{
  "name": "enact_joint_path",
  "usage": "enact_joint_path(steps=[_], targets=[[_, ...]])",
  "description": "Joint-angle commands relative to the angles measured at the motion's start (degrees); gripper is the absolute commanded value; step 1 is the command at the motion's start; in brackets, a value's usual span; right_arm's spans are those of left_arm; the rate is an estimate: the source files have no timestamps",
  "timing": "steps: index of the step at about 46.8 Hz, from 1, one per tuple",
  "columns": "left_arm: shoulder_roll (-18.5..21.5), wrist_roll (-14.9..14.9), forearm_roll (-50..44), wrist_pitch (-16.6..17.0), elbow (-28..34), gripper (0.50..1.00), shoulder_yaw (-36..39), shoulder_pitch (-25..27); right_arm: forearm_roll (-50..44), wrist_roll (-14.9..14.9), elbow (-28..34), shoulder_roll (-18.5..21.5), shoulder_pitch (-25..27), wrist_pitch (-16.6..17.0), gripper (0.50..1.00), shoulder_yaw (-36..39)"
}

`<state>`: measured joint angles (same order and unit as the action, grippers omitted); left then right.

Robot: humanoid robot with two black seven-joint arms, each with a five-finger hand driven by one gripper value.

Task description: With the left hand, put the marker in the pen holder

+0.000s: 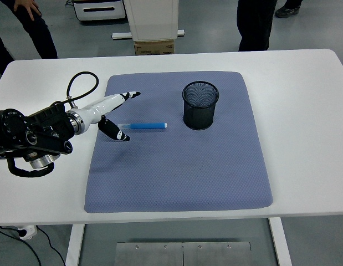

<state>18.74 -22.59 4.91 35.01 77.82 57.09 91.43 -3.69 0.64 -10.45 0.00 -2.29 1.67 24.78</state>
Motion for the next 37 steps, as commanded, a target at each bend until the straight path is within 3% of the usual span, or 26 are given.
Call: enact_joint_path(steps=[1, 37], targets=[[-0.28, 0.09, -0.16, -0.01, -0.65, 1.000, -0.14, -0.63, 0.00, -0.02, 0.00, 0.00, 0.01, 0.00, 1.000, 0.00], [-2.74, 0.27, -0.42, -0.01, -5.58, 1.000, -1.19, -3.10, 0.00, 0.06, 0.00, 0.00, 0.01, 0.00, 1.000, 0.00]])
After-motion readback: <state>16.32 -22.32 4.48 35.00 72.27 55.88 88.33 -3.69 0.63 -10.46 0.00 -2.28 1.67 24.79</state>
